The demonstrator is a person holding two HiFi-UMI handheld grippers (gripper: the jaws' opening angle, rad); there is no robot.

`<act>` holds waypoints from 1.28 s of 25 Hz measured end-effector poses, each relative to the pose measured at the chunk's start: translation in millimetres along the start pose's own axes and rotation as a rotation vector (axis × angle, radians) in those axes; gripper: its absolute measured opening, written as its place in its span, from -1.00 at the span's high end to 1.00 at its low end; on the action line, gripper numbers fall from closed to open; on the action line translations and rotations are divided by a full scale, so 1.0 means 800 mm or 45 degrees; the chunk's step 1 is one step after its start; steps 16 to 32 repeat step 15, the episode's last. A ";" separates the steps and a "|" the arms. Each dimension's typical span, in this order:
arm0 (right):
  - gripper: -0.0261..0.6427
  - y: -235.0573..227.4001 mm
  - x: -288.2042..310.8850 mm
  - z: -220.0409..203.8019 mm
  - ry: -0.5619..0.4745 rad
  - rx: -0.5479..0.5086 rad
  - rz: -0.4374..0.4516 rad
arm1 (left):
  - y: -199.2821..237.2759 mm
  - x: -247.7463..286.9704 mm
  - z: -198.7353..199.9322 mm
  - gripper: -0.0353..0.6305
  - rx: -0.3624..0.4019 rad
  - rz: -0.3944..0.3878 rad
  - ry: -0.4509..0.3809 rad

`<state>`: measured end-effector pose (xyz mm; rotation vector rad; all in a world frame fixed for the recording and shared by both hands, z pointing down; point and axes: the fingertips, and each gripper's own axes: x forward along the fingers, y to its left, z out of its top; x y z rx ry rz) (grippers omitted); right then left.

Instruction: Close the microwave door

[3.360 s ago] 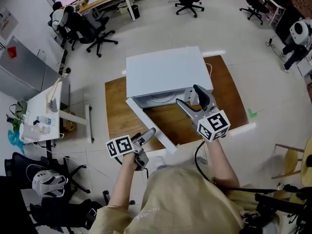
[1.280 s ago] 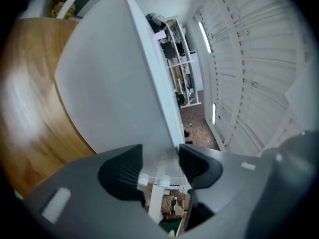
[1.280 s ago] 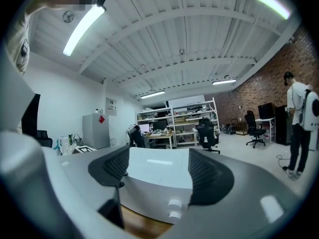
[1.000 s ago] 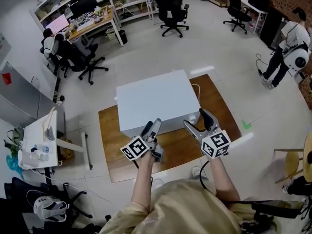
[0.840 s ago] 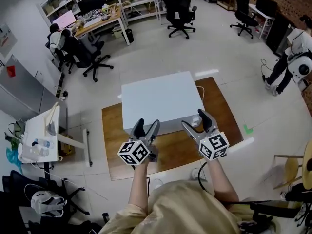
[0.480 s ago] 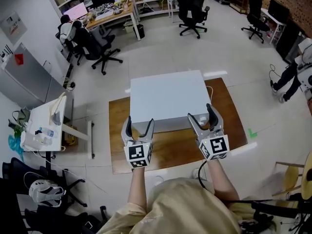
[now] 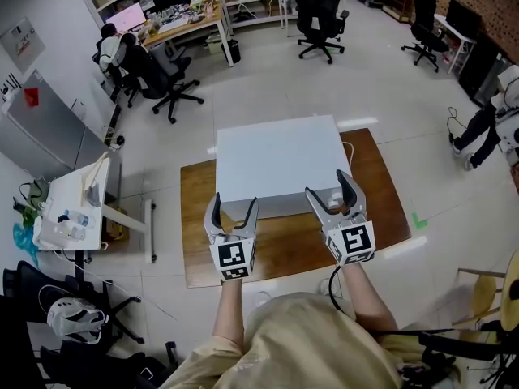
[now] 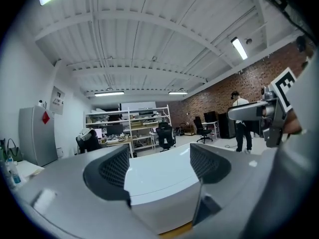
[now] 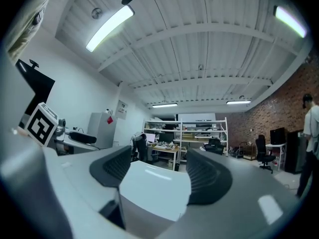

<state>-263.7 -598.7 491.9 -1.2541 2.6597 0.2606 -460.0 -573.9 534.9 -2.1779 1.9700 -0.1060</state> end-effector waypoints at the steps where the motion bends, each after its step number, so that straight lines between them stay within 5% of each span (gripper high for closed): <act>1: -0.09 0.001 0.000 0.001 0.000 -0.001 0.000 | 0.001 -0.001 0.000 -0.22 -0.006 0.000 -0.004; 32: -0.08 0.035 0.015 0.003 0.045 -0.022 -0.007 | 0.014 0.002 -0.007 -0.22 0.002 -0.090 -0.034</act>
